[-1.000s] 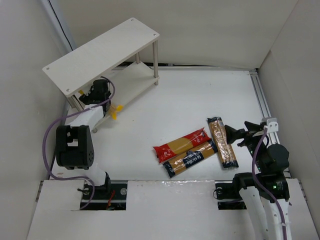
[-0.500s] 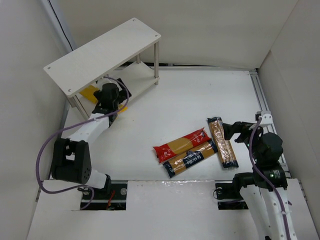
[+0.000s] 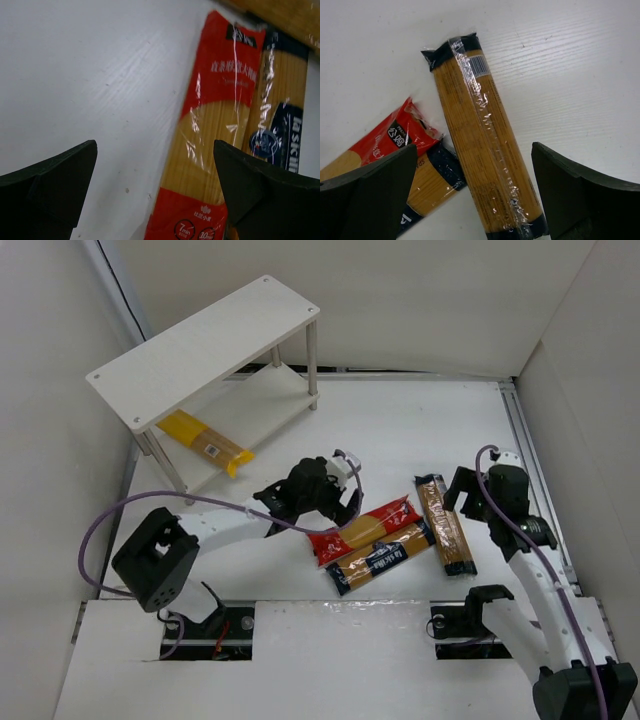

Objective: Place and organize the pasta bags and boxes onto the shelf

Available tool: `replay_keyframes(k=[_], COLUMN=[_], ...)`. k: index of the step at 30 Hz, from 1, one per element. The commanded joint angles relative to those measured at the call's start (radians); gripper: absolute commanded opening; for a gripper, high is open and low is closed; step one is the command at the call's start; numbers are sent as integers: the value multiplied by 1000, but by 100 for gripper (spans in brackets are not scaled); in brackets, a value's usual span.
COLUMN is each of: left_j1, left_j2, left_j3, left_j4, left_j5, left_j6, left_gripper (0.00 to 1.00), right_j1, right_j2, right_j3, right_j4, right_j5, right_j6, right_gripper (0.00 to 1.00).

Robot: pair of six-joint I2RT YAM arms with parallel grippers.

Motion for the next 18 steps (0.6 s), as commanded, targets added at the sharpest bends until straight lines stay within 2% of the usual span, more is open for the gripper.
replay_keyframes(k=[1,5,10,14,17,18], left_j1=[-24,-93,-196,-207,-207,-207], left_j2=[59,159,254,312,364,381], left_j3=[37,120,152,185,211,211], left_j4=[-55,-152,-169,-180,-194,-194], left_j5=[152,201,135,147,147,116], left_j6=[168,238,257,246,246,237], left_gripper=[100,100,100,99,94,94], right_j1=[6,6,6,6,6,6], right_j2=[-47,-102,-116,-96,-96,-96], right_j3=[22,12,12,12,12,12], right_j4=[30,30,30,30,30,30], right_j5=[16,39,39,39,39,30], right_j6=[5,5,5,5,5,5], right_gripper=[100,100,100,100,100,100])
